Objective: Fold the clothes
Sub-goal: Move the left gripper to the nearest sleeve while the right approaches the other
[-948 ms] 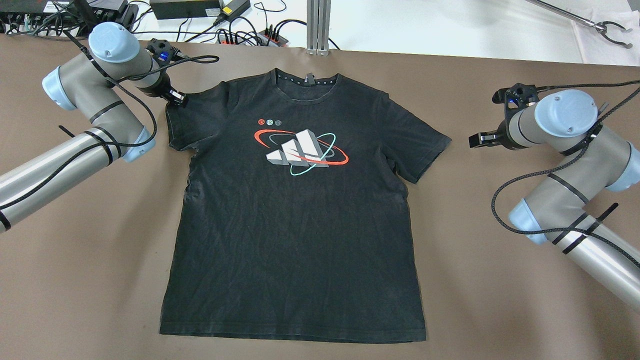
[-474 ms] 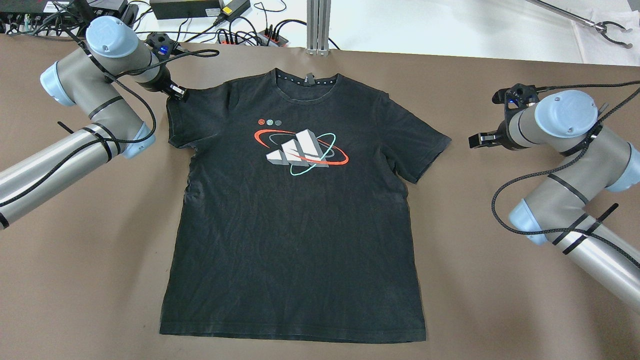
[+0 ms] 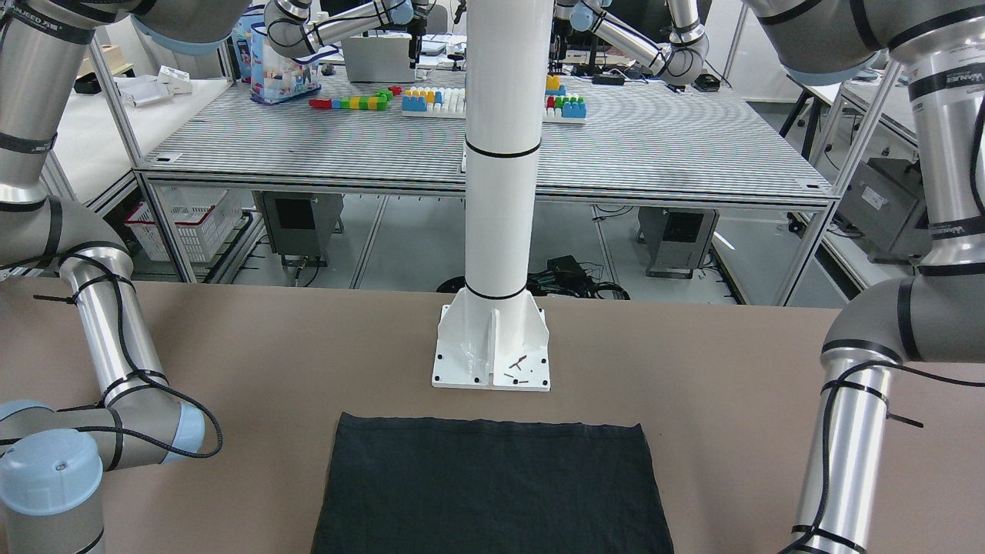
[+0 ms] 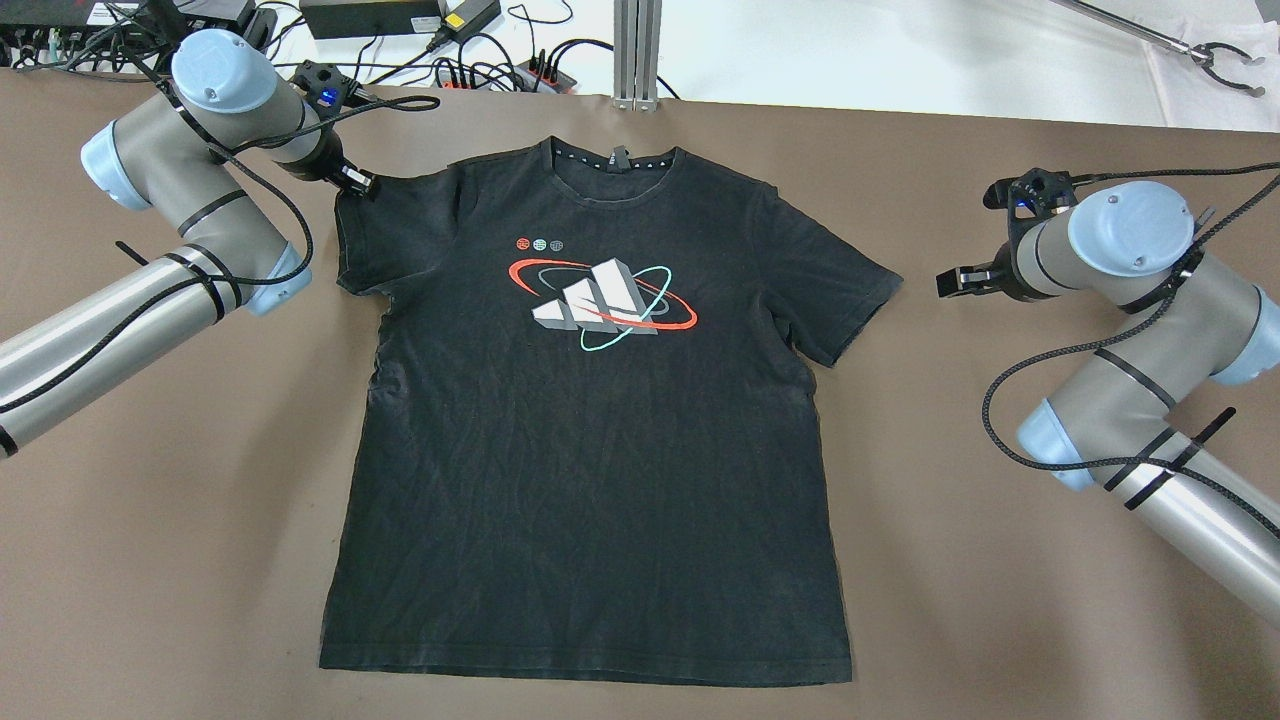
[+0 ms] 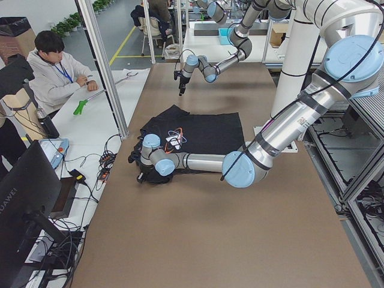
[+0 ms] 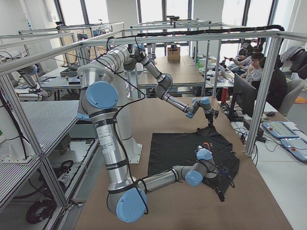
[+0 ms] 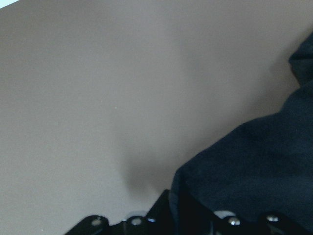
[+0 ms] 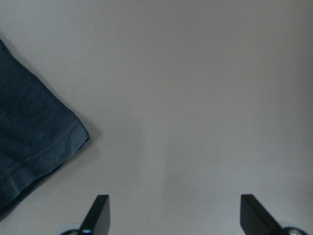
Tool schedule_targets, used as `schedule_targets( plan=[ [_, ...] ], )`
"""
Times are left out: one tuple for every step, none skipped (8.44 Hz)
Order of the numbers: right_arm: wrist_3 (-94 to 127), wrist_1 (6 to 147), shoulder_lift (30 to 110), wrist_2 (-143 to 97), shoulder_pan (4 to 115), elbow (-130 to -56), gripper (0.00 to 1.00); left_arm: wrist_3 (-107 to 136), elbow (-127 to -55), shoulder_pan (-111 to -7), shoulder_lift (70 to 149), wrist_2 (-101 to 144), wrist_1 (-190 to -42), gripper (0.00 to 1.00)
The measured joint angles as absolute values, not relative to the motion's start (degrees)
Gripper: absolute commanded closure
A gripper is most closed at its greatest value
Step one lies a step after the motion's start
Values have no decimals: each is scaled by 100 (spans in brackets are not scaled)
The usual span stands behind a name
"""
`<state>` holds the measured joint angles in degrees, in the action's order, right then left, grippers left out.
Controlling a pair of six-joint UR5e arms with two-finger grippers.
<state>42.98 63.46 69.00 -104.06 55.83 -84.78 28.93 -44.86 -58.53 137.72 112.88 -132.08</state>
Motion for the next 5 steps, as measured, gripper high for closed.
schedule_targets(
  plan=[
    [4298,6346,6899,-10406,5581,-8475,6,2997,-4579,-5852,13768,11283,-13197,100],
    [4298,6346,6899,-10406,5582,-8474,6,3259,-4724,-5841,13766,11279,-13174,100],
    [4298,6346,6900,-10406,5581,-8474,6,3531,-4858,-5821,13767,11278,-13160,100],
    [4298,6346,6899,-10406,5581,-8473,6,3812,-4955,-5782,13784,11276,-13154,100],
    [4298,6346,6899,-10406,5580,-8473,6,4171,-5065,-5667,13816,11265,-13154,100]
  ],
)
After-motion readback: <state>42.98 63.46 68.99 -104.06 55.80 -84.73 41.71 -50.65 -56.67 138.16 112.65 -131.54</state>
